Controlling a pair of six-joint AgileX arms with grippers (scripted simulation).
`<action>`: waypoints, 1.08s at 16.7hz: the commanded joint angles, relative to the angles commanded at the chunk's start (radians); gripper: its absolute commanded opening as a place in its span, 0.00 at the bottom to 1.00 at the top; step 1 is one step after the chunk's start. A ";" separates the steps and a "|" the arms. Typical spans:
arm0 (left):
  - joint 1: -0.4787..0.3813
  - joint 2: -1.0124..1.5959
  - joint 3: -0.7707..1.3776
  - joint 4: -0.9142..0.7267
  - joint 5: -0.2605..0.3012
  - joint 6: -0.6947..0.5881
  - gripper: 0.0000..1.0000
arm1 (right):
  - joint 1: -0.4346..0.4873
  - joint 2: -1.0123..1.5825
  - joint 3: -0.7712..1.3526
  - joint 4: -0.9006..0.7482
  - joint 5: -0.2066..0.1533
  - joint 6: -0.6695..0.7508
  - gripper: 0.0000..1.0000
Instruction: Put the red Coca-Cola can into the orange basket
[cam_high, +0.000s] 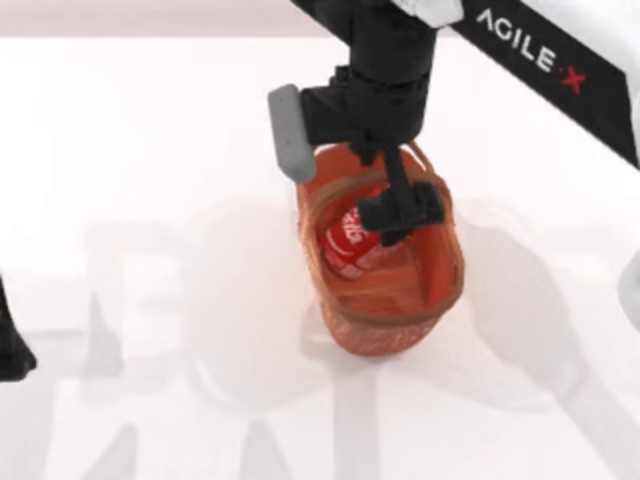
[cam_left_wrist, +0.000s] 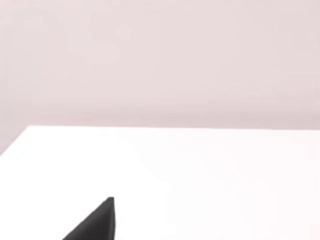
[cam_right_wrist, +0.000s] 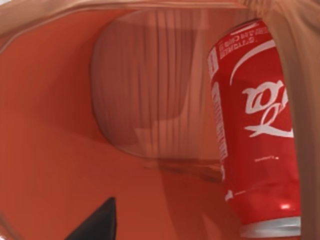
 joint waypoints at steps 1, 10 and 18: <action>0.000 0.000 0.000 0.000 0.000 0.000 1.00 | 0.000 0.000 0.000 0.000 0.000 0.000 0.85; 0.000 0.000 0.000 0.000 0.000 0.000 1.00 | 0.000 0.000 0.000 0.000 0.000 0.000 0.17; 0.000 0.000 0.000 0.000 0.000 0.000 1.00 | 0.000 0.000 0.000 0.000 0.000 0.000 0.00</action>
